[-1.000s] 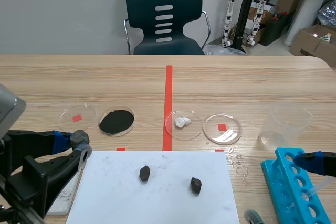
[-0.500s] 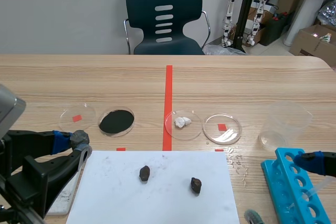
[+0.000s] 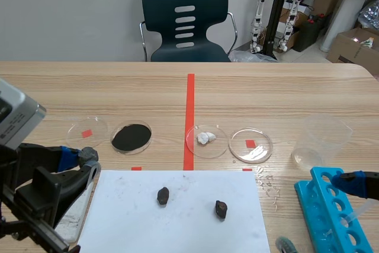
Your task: Put the mineral in the empty petri dish
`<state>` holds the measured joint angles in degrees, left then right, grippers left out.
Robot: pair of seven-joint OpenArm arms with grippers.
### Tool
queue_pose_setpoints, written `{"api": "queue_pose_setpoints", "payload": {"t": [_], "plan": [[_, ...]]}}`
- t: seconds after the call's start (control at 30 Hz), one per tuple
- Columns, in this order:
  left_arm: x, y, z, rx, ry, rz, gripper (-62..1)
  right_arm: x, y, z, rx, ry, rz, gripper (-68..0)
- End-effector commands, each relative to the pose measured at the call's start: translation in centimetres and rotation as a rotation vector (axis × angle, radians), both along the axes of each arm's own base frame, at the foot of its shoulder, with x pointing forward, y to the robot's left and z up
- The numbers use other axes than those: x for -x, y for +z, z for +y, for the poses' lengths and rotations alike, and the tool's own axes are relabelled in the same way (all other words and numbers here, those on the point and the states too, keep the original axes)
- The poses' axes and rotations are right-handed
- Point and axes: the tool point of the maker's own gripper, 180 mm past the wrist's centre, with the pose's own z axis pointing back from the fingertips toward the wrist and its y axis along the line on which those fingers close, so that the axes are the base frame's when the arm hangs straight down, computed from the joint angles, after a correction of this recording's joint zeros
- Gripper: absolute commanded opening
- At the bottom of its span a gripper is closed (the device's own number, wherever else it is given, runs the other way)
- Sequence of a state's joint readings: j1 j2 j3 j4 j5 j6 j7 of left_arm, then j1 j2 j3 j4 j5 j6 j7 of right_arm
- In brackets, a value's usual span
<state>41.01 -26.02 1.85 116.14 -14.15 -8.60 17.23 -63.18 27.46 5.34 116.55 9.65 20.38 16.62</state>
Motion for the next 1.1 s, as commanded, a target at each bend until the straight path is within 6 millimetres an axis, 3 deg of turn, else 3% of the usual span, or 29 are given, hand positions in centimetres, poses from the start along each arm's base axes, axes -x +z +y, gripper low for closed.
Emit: {"api": "queue_pose_setpoints", "payload": {"t": [0.0,0.23,0.47,0.67,0.93,1.07], "plan": [[-0.9,0.5,0.0,0.004,0.018,-0.022,-48.3,-0.5,0.9,0.2,-0.02,0.005,-0.032,-6.5],[-4.7,-2.0,3.6,0.015,0.295,0.04,-48.3,-0.5,0.9,0.2,-0.02,0.005,-0.032,-6.5],[-9.6,-4.0,3.9,0.025,0.352,0.059,-48.3,-0.5,0.9,0.2,-0.02,0.005,-0.032,-6.5],[-13.4,-5.4,6.5,0.023,0.558,0.12,-48.3,-0.5,0.9,0.2,-0.02,0.005,-0.032,-6.5],[-16.4,-7.8,8.9,0.02,0.707,0.26,-48.3,-0.5,0.9,0.2,-0.02,0.005,-0.032,-6.5],[-17.5,-8.5,9.1,0.018,0.735,0.319,-48.3,-0.5,0.9,0.2,-0.02,0.005,-0.032,-6.5]]}}
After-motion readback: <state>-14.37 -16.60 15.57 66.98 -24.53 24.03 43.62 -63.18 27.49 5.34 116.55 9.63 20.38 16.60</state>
